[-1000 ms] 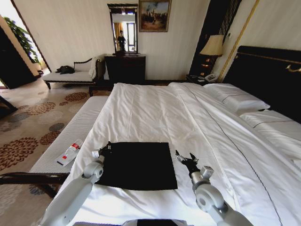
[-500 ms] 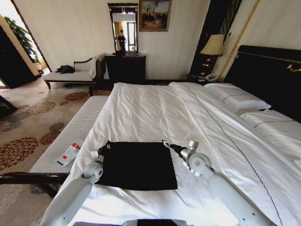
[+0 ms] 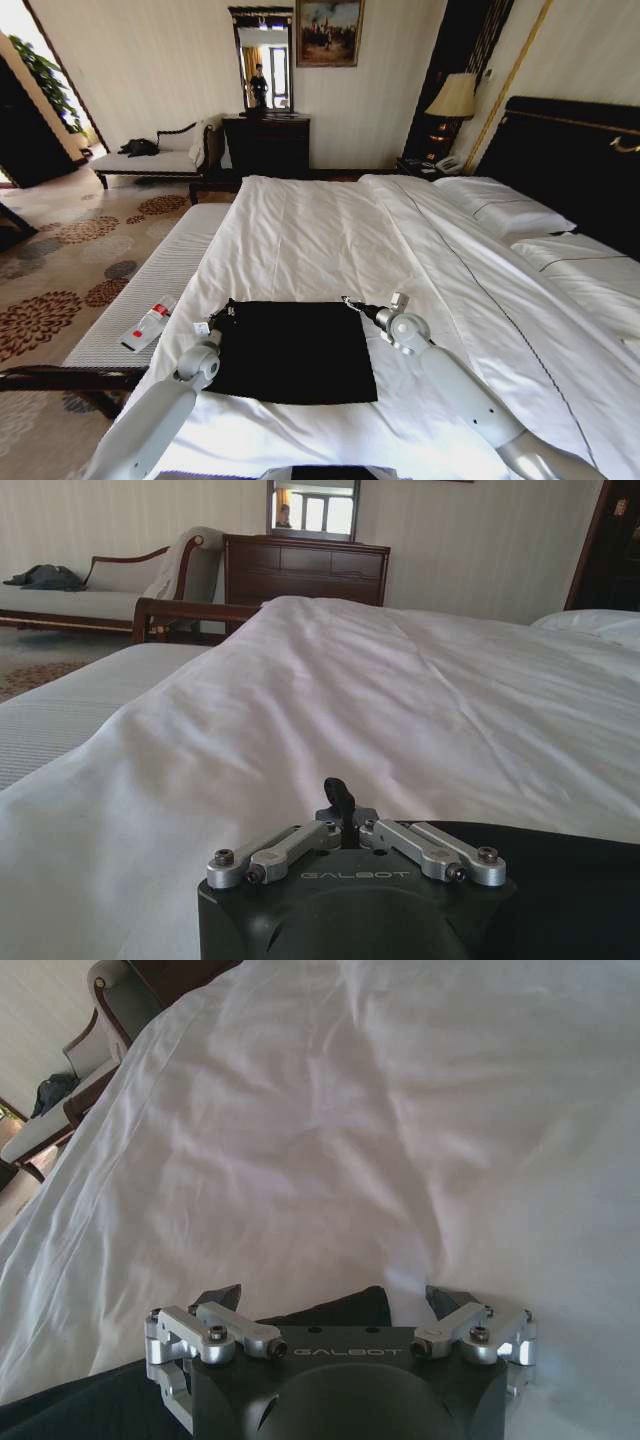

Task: Fold the clothes on the bed.

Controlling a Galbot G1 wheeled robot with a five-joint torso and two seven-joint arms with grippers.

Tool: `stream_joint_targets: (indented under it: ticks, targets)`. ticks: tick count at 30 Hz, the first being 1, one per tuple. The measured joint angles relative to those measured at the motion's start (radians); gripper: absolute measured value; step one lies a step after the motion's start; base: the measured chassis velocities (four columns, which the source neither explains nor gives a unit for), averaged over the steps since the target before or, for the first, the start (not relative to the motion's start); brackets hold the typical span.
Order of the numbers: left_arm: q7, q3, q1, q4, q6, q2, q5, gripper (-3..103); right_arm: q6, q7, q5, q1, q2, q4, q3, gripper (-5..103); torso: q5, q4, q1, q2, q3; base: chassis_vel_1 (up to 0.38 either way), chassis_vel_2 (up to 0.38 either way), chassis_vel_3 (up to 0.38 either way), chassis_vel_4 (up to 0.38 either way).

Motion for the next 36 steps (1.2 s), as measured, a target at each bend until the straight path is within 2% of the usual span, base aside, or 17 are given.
stream_joint_targets:
  ticks: [7,10,11,13,14,15,18,20,23,26,27,30,32,36]
  targets:
    - [-0.001,-0.003,0.010,-0.005,0.000,-0.003,0.002,3,0.002,-0.008,-0.009,-0.007,0.006,-0.021,0.006,102,-0.0001,-0.0001,0.000,0.000,0.000,0.000,0.000,0.000,0.000]
    - [-0.002,-0.004,0.013,-0.009,0.000,-0.003,0.003,3,0.003,-0.008,-0.012,-0.012,0.013,-0.021,0.007,93,-0.0001,-0.0002,0.000,0.000,0.000,0.000,0.000,0.000,0.000]
    - [-0.002,-0.004,0.013,-0.010,0.000,-0.003,0.003,3,0.003,-0.008,-0.012,-0.012,0.014,-0.021,0.007,93,-0.0001,-0.0002,0.000,0.000,0.000,0.000,0.000,0.000,0.000]
    - [-0.003,-0.004,0.012,-0.013,0.000,-0.004,0.003,3,0.003,-0.004,-0.012,-0.013,0.019,-0.020,0.007,83,-0.0001,-0.0001,0.000,0.000,0.000,0.000,0.000,0.000,0.000]
    - [-0.003,-0.004,0.012,-0.013,0.000,-0.004,0.003,3,0.003,-0.004,-0.012,-0.013,0.019,-0.020,0.007,83,-0.0001,-0.0001,0.000,0.000,0.000,0.000,0.000,0.000,0.000]
    - [-0.004,-0.003,0.011,-0.014,0.000,-0.004,0.003,3,0.003,-0.002,-0.012,-0.013,0.020,-0.019,0.007,78,0.0000,-0.0001,0.000,0.000,0.000,0.000,0.000,0.000,0.000]
    - [-0.006,0.001,0.015,-0.017,0.000,-0.006,0.005,3,0.005,0.007,-0.009,-0.019,0.020,-0.007,0.007,50,-0.0001,-0.0001,0.000,0.000,0.000,0.000,0.000,0.000,0.000]
    - [-0.006,0.001,0.015,-0.018,0.000,-0.006,0.006,3,0.006,0.008,-0.009,-0.020,0.020,-0.006,0.007,50,-0.0001,-0.0001,0.000,0.000,0.000,0.000,0.000,0.000,0.000]
    - [-0.006,-0.001,0.017,-0.017,0.000,-0.008,0.006,3,0.017,0.012,-0.014,-0.023,0.020,-0.005,0.005,34,0.0000,-0.0001,0.000,0.000,0.000,0.000,0.000,0.000,0.000]
    - [-0.006,-0.003,0.018,-0.017,0.000,-0.009,0.007,3,0.022,0.014,-0.017,-0.026,0.023,-0.004,0.004,28,0.0000,-0.0001,0.000,0.000,0.000,0.000,0.000,0.000,0.000]
    - [-0.006,-0.003,0.019,-0.017,0.000,-0.010,0.008,3,0.024,0.016,-0.017,-0.029,0.026,-0.001,0.004,18,0.0000,-0.0001,0.000,0.000,0.000,0.000,0.000,0.000,0.000]
    - [-0.006,-0.003,0.021,-0.018,-0.001,-0.011,0.008,3,0.025,0.017,-0.017,-0.033,0.027,0.003,0.004,13,-0.0001,-0.0001,0.000,0.000,0.000,0.000,0.000,0.000,0.000]
    - [-0.004,-0.004,0.022,-0.021,-0.009,-0.012,0.003,3,0.026,0.019,-0.018,-0.039,0.029,0.008,0.005,3,-0.0001,-0.0001,0.000,0.000,0.000,0.000,0.000,0.000,0.000]
    - [0.005,-0.005,0.026,-0.032,-0.019,-0.009,-0.013,3,0.038,0.029,-0.020,-0.046,0.031,0.023,0.008,1,-0.0001,-0.0002,0.000,0.000,0.000,0.000,0.000,0.000,0.000]
